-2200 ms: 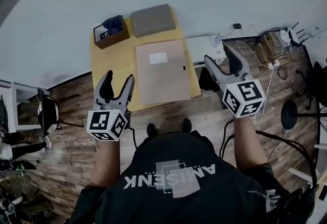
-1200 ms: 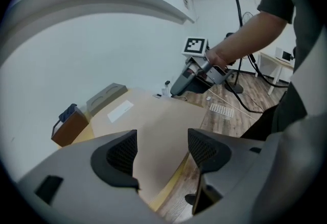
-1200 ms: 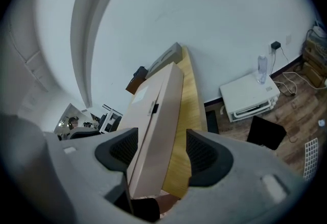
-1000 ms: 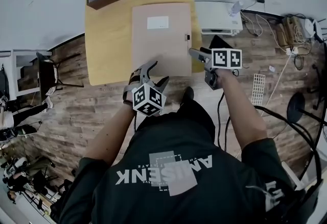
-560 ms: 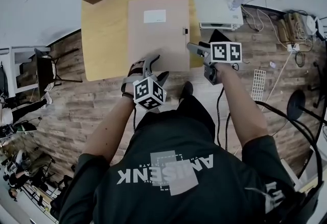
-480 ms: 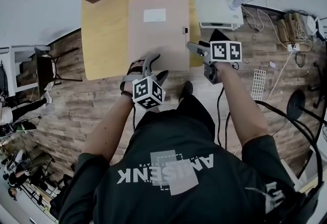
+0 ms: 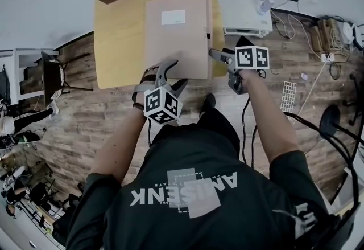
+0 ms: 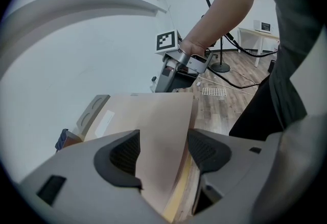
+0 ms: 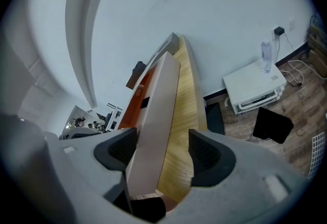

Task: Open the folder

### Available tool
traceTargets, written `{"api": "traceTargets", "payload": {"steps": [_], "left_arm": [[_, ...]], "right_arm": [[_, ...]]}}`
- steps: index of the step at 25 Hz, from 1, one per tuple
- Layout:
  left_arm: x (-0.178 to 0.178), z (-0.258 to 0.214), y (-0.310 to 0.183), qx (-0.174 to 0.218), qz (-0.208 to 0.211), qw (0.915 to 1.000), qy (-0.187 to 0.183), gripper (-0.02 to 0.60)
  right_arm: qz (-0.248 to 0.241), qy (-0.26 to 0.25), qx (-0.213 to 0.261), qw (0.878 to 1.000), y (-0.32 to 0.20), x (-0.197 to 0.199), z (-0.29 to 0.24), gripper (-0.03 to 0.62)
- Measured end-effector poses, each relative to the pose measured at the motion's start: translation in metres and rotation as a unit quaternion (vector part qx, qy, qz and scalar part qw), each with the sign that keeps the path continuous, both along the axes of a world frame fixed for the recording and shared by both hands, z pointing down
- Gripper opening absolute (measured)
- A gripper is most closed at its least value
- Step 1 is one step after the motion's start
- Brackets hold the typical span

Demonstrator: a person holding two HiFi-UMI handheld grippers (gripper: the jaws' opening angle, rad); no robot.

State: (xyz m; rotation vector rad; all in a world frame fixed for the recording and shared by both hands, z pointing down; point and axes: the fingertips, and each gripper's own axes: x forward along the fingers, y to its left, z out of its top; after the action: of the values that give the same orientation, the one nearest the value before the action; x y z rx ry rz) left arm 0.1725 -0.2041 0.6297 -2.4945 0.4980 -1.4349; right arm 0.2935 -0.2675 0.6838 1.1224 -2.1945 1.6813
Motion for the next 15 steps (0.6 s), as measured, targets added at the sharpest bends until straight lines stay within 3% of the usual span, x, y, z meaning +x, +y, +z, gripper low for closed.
{"api": "traceTargets", "payload": {"steps": [2,6,15], "left_arm": [[-0.002,-0.003,0.004,0.008,0.005,1.0000,0.001,0.277],[-0.001,-0.007,0.014,0.021,0.016,0.9996,0.008,0.137],[-0.006,-0.023,0.016,0.025,-0.019,0.9988,0.039,0.060]], "right_arm": [[0.001,0.000,0.001,1.000,0.000,0.000,0.000,0.304],[0.001,0.000,-0.005,1.000,0.000,0.000,0.000,0.304],[-0.008,0.003,-0.017,1.000,0.000,0.002,0.002,0.304]]}}
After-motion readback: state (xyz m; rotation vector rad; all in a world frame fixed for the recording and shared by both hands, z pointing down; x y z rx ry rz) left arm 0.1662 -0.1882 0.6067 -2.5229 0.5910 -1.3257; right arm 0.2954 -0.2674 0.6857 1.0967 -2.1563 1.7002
